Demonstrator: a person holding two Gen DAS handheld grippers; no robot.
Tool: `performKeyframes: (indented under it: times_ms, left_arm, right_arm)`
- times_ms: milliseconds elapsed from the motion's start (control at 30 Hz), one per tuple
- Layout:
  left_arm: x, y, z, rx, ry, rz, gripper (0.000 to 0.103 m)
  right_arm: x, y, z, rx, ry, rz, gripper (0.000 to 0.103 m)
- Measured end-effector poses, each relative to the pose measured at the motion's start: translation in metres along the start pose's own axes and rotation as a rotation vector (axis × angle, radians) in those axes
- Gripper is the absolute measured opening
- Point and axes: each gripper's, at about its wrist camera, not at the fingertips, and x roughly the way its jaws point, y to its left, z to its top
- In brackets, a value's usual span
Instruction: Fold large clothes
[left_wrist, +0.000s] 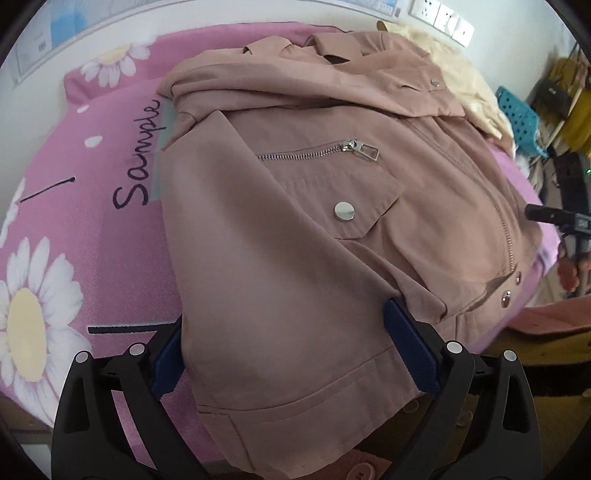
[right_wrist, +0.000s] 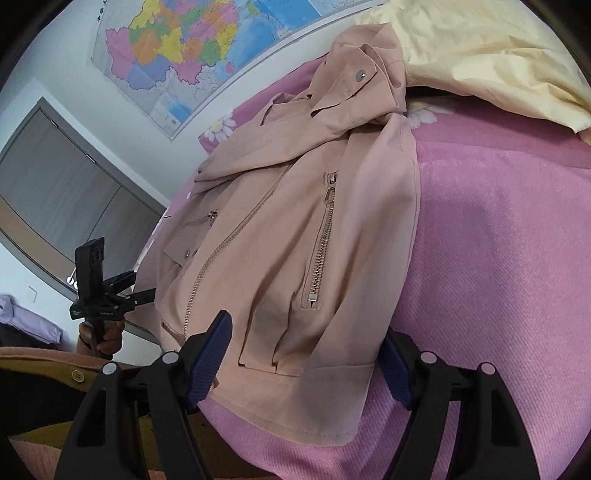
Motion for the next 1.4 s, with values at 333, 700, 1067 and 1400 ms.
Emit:
performKeyframes:
  times_ms: [333,700,1067,1400]
  left_arm:
    - [0.0,-0.003,-0.005,0.006,-0.008,0.023,0.094]
    - [-0.002,-0.003,-0.009,-0.02,-0.03,-0.002,0.092]
    - [-0.027,0.028,-0.007,-0.183,-0.131,-0.05,0.007]
    - [-0.087,0.033,-0.015,-0.177,-0.237,-0.161,0.005]
  right_arm:
    - [0.002,0.0,-0.002,0.025,-0.024,0.04,0.075]
    - [0.009,0.007,-0.001,0.018,-0.038,0.035,0.072]
    - [0.002,0.009,-0.004,0.014,-0.088,0.043,0.009]
    - [-0.073,0.049,-0.018,-0.114,-0.21,0.174,0.007]
